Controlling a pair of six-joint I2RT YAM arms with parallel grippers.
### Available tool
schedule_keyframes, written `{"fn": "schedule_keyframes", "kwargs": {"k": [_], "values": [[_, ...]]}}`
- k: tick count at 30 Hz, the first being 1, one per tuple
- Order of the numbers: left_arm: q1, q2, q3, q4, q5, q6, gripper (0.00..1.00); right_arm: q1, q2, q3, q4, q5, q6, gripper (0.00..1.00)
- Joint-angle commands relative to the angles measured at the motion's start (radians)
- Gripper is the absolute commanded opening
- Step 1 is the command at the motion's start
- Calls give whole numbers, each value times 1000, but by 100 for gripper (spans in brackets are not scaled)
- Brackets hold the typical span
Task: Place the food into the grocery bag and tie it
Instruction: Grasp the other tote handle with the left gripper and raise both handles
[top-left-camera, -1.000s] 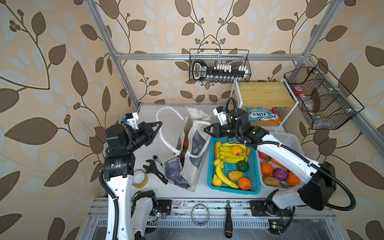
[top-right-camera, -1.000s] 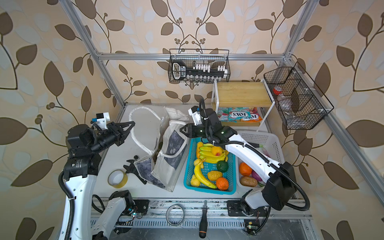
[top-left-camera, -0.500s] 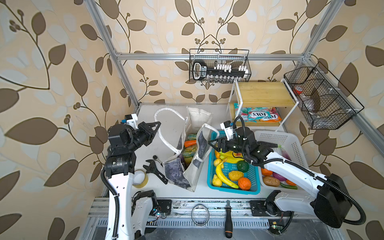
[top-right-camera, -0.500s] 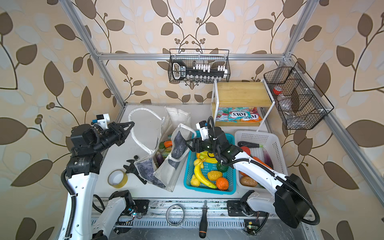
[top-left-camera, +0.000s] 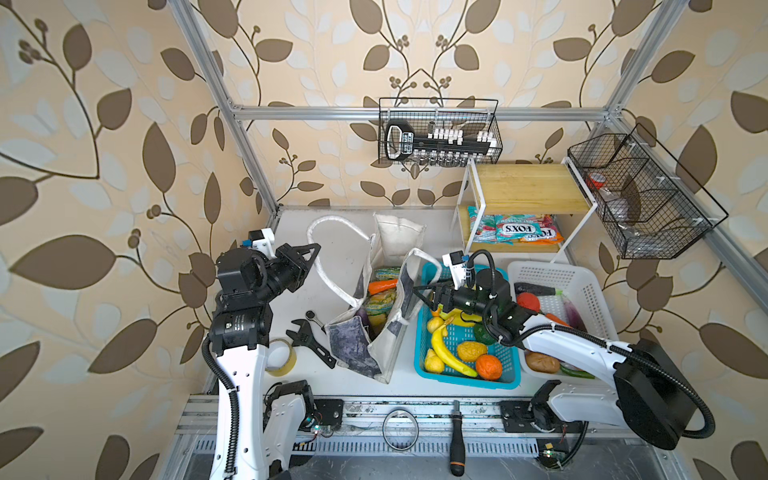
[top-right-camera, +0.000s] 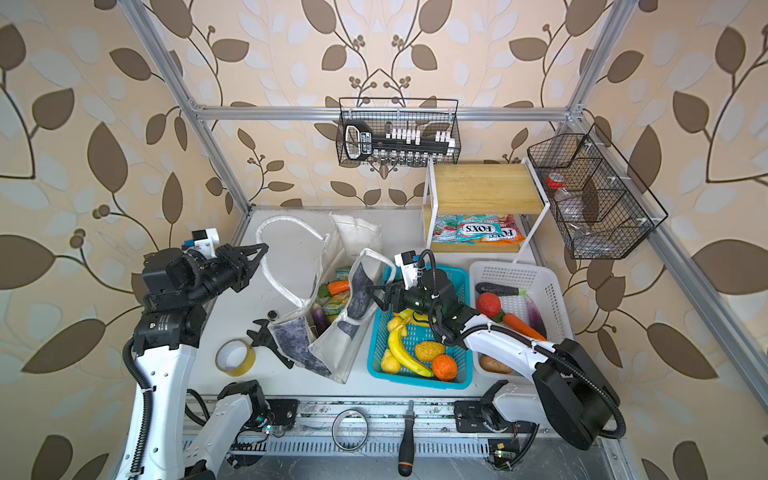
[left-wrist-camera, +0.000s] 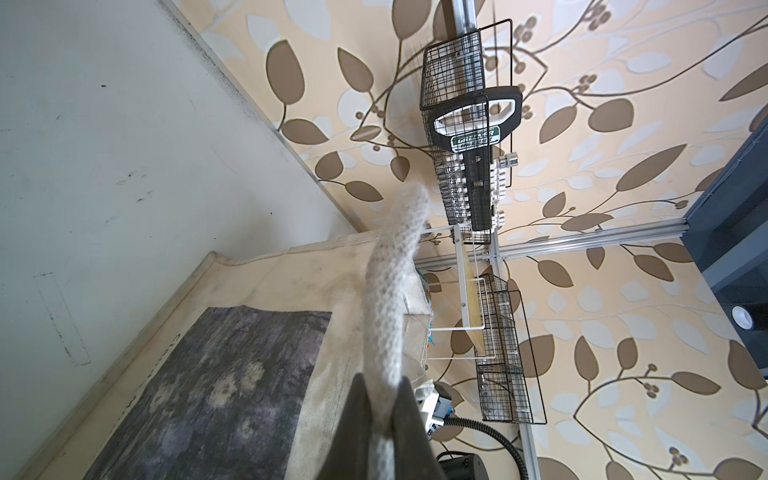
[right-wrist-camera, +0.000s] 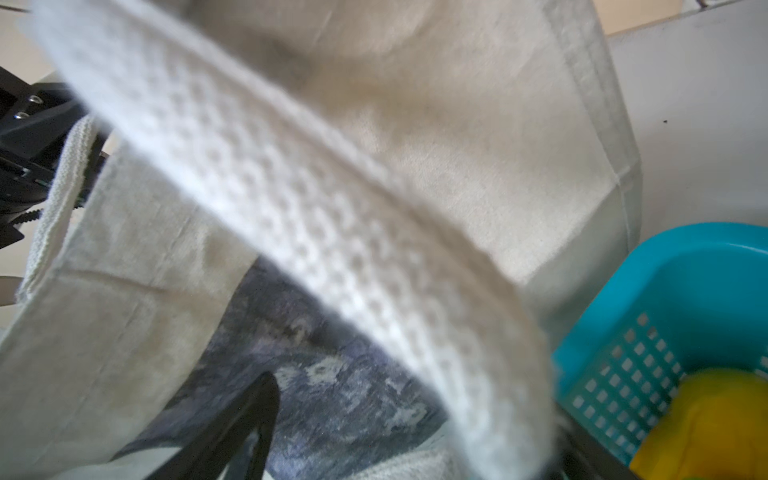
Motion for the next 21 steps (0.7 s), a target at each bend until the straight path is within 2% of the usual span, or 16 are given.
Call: {"fn": "schedule_keyframes", "kwargs": {"k": [1,7,8,13,16,19,21], "values": [[-7,-3,5,14,4,19,0,30,14,-50,192,36,20,83],[-7,0,13,10,0,21,0,88,9,-79,201,78,39,56],[-8,0,16,8,0,23,0,87,-17,-99,199,76,55,48],[-9,3,14,3,-1,35,0,87,-185,-136,55,77,38,23],[-10,12,7,22,0,29,0,72,-253,-114,2,73,20,2],[-13,22,10,32,6,35,0,23,-276,-40,-74,12,13,0],[-43,17,28,26,-22,90,0,-9,-269,12,-100,-59,20,0]]}}
